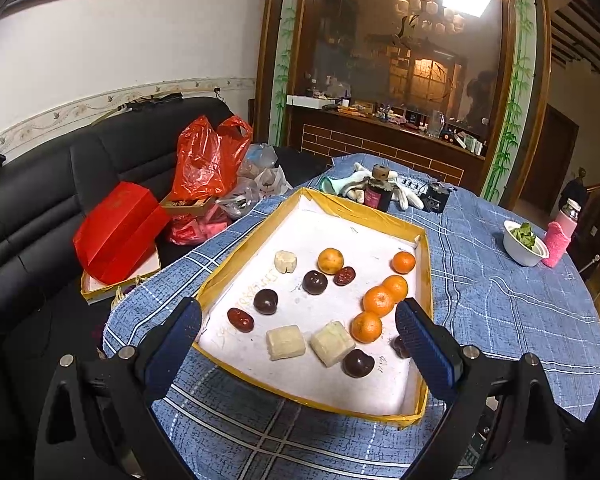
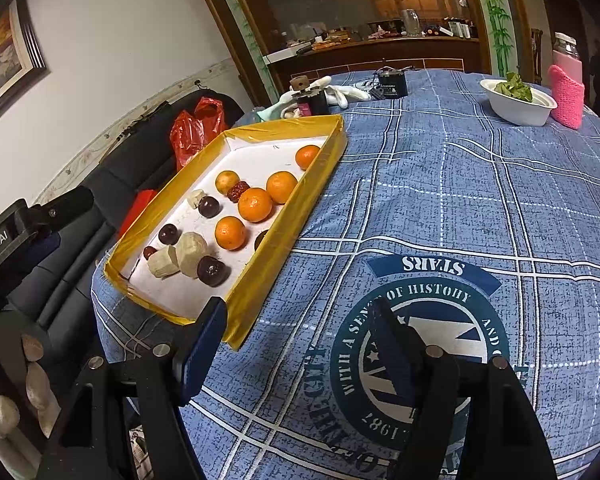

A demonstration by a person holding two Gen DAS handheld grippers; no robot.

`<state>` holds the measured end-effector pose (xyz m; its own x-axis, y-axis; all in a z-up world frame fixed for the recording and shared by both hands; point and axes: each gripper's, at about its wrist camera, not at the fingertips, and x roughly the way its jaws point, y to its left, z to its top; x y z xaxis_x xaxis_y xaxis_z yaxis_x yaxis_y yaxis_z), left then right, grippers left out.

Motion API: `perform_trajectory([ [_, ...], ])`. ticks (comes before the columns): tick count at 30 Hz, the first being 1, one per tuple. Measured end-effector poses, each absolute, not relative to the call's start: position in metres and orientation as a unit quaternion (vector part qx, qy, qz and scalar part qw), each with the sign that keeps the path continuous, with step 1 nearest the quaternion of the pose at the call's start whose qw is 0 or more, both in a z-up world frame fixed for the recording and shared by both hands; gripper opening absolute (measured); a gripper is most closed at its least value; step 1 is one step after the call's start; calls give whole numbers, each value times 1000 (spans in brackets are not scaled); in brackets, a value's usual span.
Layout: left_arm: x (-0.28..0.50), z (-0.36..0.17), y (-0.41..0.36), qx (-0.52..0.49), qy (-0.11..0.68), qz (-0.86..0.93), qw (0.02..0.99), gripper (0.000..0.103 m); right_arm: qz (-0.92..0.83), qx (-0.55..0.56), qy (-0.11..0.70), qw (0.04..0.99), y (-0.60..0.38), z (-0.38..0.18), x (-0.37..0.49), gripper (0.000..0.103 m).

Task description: Organize fruits

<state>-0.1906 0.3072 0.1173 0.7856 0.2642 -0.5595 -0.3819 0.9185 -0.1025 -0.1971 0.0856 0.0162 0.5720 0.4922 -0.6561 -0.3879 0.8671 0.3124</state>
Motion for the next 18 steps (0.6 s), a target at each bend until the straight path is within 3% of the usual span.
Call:
perform_trajectory([
  [18, -189, 114, 308, -89, 268, 198, 939, 97, 251, 61, 384, 886, 85, 15, -198, 78],
])
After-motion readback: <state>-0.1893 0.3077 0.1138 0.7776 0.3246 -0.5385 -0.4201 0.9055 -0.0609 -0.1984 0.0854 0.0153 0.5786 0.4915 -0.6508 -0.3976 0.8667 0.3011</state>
